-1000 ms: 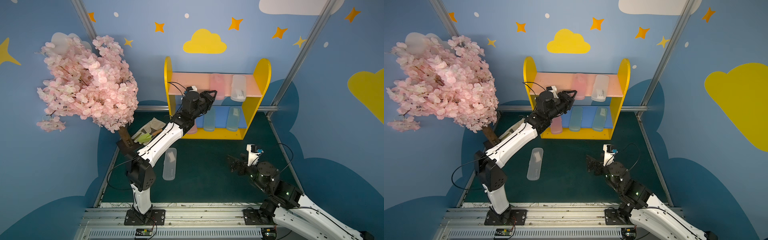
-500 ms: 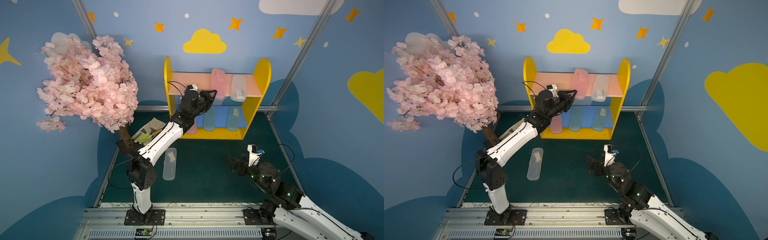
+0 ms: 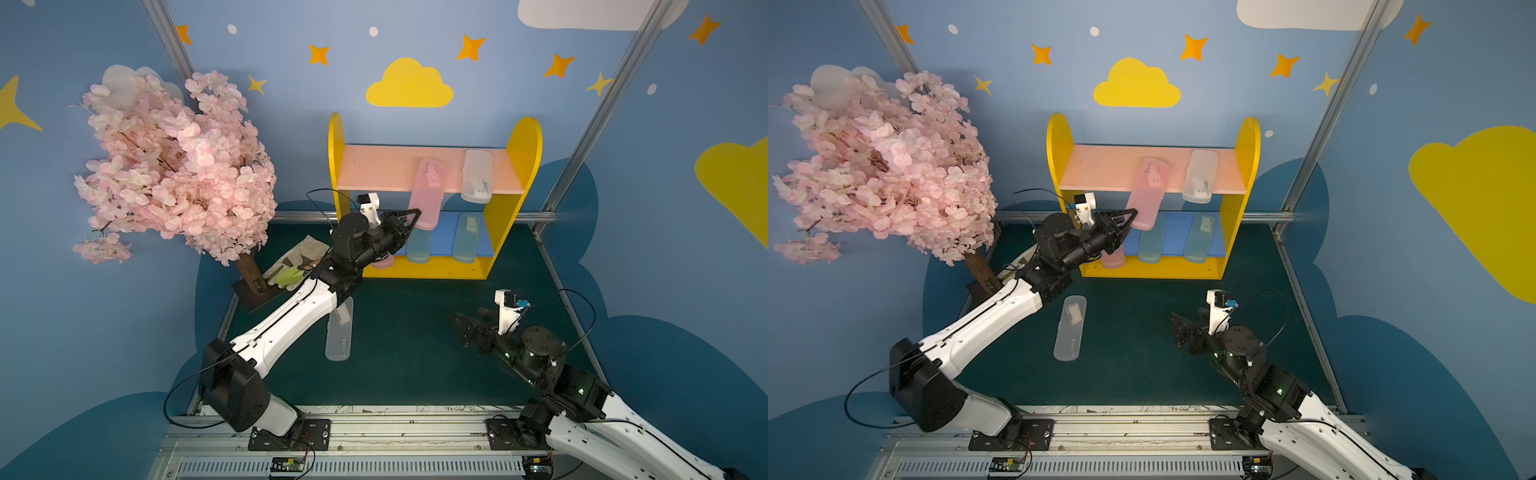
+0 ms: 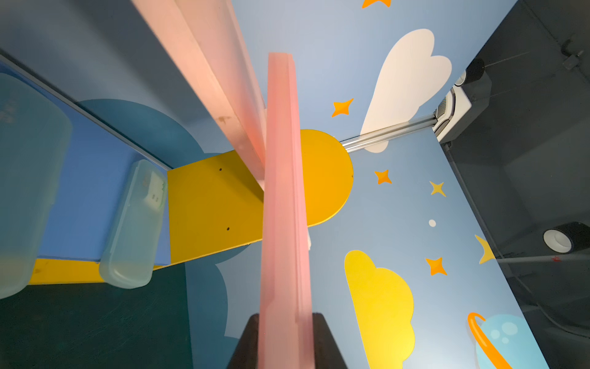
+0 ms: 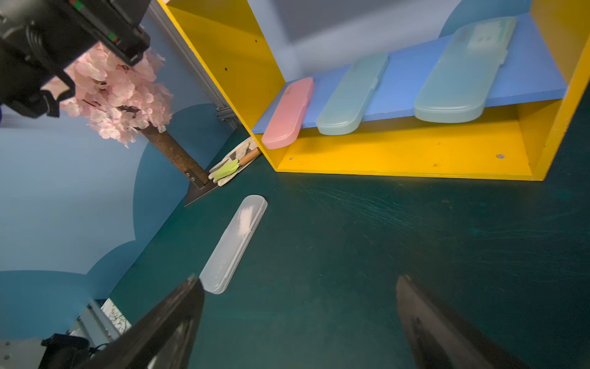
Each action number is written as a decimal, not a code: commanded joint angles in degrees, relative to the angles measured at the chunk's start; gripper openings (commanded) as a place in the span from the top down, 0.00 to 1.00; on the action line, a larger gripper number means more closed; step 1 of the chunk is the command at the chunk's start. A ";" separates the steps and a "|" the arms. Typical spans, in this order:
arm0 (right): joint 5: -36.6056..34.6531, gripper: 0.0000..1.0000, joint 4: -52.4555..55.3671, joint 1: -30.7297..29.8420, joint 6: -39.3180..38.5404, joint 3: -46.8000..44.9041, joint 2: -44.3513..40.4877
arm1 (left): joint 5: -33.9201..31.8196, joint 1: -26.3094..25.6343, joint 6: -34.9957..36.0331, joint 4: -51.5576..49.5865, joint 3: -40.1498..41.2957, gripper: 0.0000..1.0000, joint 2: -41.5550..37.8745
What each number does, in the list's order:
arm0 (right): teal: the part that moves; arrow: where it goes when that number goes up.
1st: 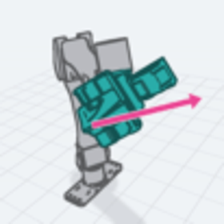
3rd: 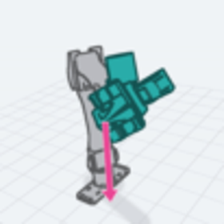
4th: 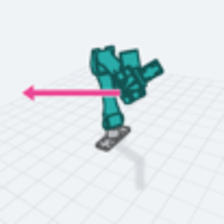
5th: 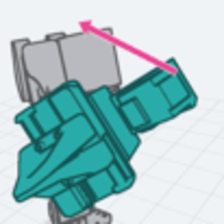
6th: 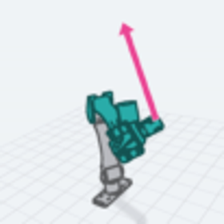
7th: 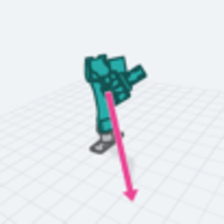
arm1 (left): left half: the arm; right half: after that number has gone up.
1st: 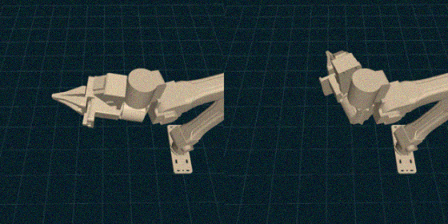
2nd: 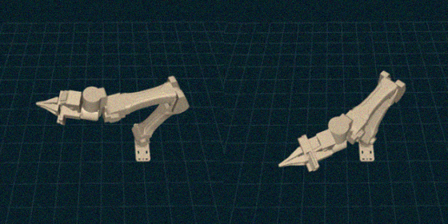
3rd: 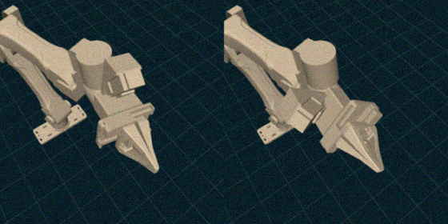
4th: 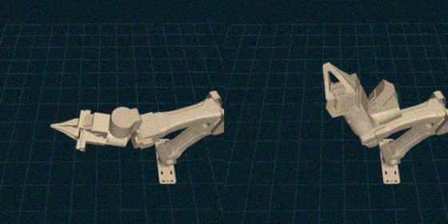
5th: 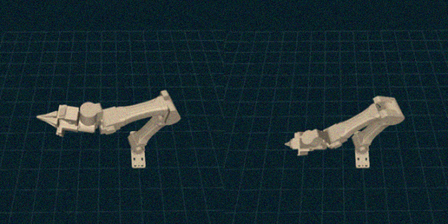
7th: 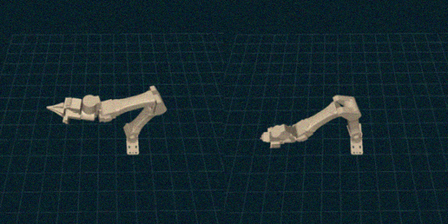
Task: Remove the pencil cases from the shelf
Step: Pick up the pencil case from the shelf.
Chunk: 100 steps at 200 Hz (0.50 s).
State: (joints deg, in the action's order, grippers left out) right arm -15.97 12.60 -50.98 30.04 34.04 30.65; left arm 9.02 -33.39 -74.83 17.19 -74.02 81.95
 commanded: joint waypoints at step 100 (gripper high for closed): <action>16.70 0.05 -24.49 0.75 18.15 0.93 10.66 | -0.18 -1.19 -1.11 4.83 35.93 0.96 -35.26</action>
State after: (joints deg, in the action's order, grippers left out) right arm -3.29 -3.95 -50.68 42.78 33.87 38.76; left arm 8.54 -33.80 -75.24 18.92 -41.10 50.92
